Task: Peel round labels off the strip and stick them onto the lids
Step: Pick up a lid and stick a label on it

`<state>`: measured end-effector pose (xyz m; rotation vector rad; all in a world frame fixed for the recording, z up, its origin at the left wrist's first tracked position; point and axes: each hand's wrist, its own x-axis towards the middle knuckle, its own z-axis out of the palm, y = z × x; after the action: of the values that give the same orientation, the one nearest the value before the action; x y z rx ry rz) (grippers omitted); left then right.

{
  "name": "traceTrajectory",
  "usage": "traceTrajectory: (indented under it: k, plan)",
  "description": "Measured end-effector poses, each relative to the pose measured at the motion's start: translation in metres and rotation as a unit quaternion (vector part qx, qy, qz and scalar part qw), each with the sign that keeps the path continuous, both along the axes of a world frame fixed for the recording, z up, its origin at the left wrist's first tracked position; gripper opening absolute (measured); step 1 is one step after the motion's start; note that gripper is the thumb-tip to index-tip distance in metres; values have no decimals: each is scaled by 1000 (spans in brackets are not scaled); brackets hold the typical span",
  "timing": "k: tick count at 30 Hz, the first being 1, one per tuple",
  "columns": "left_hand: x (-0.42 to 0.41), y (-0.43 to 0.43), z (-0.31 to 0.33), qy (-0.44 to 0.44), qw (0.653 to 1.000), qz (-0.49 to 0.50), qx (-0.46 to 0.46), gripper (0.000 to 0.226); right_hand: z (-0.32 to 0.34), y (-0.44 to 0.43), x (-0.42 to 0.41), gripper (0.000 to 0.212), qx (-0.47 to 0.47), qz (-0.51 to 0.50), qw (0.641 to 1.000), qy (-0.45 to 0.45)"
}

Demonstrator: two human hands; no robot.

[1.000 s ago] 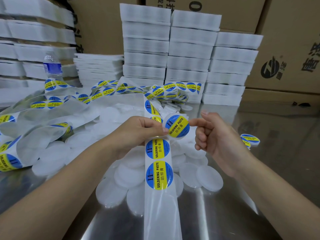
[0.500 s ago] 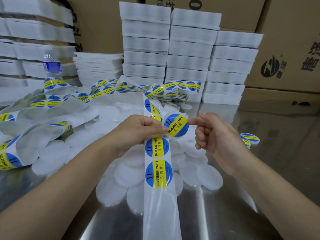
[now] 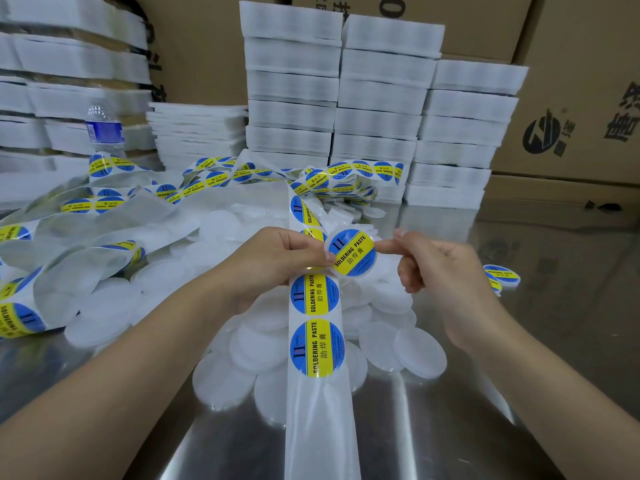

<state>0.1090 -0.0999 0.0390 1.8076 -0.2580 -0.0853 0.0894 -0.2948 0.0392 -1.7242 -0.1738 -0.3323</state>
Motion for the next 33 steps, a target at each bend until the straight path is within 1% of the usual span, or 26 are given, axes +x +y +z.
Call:
traceTrajectory:
  k: [3, 8, 12, 15, 16, 17, 18, 19, 20, 21, 22, 24, 26, 30, 33]
  plan:
    - [-1, -1, -1, 0, 1000, -5, 10, 16, -3, 1, -1, 37, 4, -31, 999, -37]
    - [-1, -2, 0, 0, 1000, -3, 5, 18, -6, 2, -2, 35, 8, -44, 996, -78]
    - [0, -2, 0, 0, 1000, -1, -1, 22, -4, 1, -3, 35, 17, -45, 995, -87]
    - [-1, -2, 0, 4, 1000, -23, -16, 22, 0, 0, -3, 37, 28, -36, 996, -80]
    - [-3, -2, 0, 5, 999, -36, -22, 17, 0, -1, -4, 35, 16, -25, 996, -82]
    - [-4, -3, 0, 5, 998, -52, -26, 9, 1, 1, -5, 28, -5, -9, 996, -85]
    - [-6, -3, 0, 3, 997, -68, -31, 10, 0, 2, -6, 17, -34, 12, 996, -88]
    - [-7, -3, -1, 2, 996, -78, -38, 22, -1, 4, -7, 13, -61, 37, 994, -84]
    - [-7, -3, -2, 3, 996, -84, -42, 32, -4, 5, -8, 22, -81, 63, 991, -81]
    - [-7, -4, -2, 0, 995, -90, -41, 37, -7, 6, -8, 33, -90, 85, 989, -77]
    - [-7, -5, -3, -5, 994, -98, -36, 37, -9, 7, -8, 41, -99, 92, 988, -76]
    - [-9, -6, -3, -16, 993, -112, -25, 27, -12, 8, -8, 50, -120, 80, 987, -77]
    - [-10, -7, -5, -32, 992, -121, -4, 25, -12, 7, -7, 52, -138, 62, 985, -83]
    - [-12, -9, -7, -41, 988, -144, 43, 37, -14, 9, -8, 46, -178, 39, 980, -83]
    - [-11, -9, -7, -41, 988, -139, 57, 40, -14, 8, -7, 53, -204, 7, 975, -85]
